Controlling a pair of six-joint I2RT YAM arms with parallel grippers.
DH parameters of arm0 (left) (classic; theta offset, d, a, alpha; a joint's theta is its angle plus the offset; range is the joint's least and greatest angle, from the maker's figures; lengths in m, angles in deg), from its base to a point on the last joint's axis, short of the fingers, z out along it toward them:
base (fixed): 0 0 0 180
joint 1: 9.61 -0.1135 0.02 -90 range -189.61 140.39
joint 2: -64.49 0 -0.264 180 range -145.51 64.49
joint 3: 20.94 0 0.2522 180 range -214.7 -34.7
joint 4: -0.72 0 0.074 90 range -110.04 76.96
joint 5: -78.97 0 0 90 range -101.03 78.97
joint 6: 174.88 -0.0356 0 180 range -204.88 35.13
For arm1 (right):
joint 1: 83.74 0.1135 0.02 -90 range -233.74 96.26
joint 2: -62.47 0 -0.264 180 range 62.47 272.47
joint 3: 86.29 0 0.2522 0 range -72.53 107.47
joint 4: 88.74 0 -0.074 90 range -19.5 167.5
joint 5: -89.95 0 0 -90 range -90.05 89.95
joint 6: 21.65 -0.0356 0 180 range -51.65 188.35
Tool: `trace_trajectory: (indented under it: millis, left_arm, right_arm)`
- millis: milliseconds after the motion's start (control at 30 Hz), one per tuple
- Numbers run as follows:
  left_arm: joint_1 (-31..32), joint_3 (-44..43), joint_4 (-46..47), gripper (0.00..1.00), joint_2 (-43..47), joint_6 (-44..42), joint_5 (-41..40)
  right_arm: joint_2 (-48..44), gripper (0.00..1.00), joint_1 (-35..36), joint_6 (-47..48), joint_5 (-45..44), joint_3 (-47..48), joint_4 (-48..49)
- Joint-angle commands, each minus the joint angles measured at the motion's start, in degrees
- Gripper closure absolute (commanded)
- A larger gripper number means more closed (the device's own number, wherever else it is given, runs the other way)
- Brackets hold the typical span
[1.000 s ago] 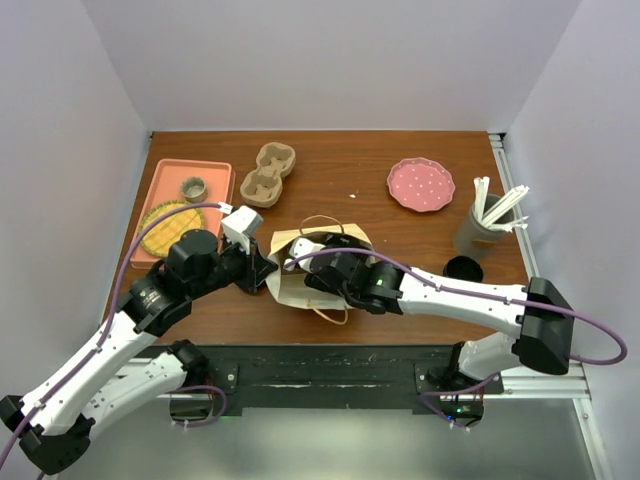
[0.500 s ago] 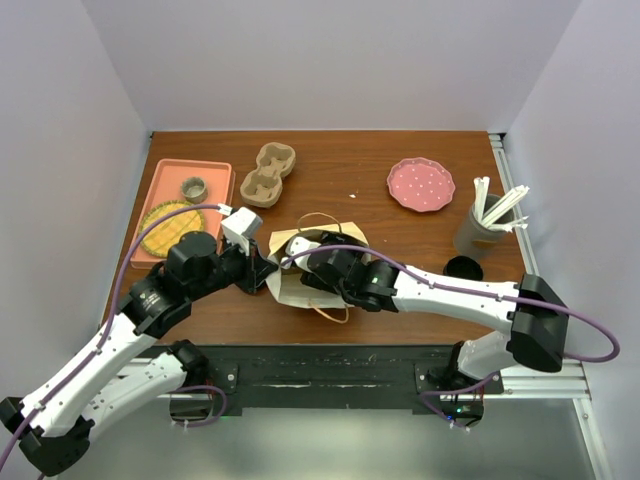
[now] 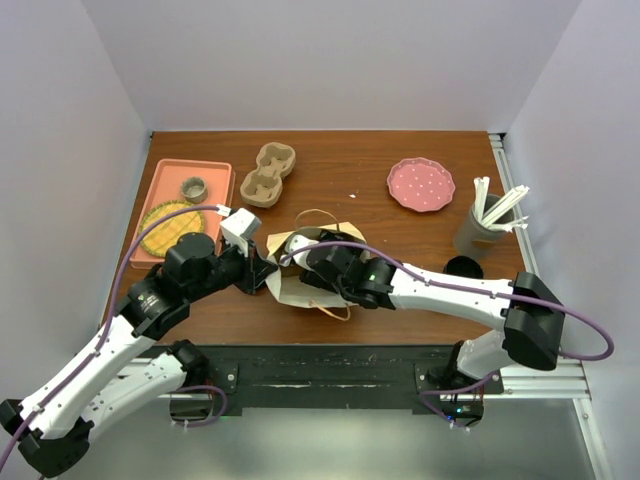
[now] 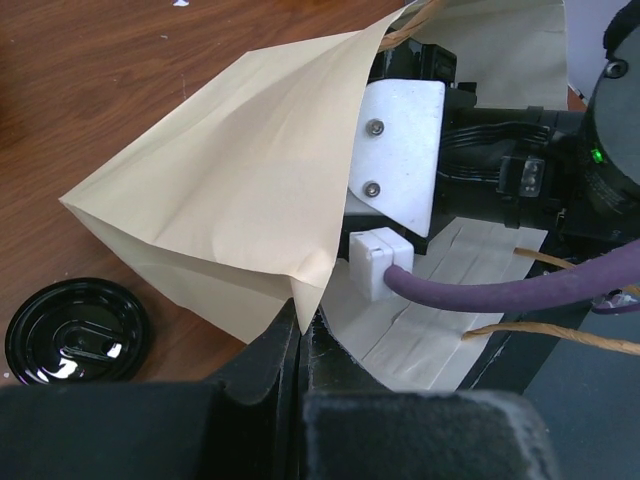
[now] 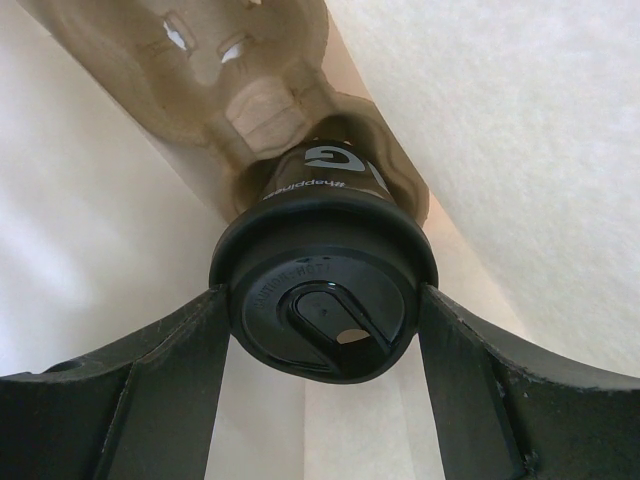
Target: Pack the takeout coffee
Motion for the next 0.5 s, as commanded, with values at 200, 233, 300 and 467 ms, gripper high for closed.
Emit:
trace_trajectory:
  millis: [200,233,300,467]
  left_arm:
    - [0.1,0.6,1.2,1.0,1.2,-1.1,3.1]
    - [0.1,0.6,1.4,1.0,1.2,-1.1,3.2]
    - [0.1,0.6,1.4,1.0,1.3,-1.1,3.2]
    - [0.2,0.6,1.4,1.0,1.5,-1.1,3.3]
  right_arm:
    - [2.0,0.48,-0.9,-1.6,-0.9,2.5,3.4]
    - [2.0,0.46,-1.0,-1.6,-1.0,2.6,3.5]
    - [2.5,0.42,-1.0,-1.6,-1.5,2.7,4.0]
    - [2.9,0.29,-1.2,-2.3,-2.8,2.7,4.1]
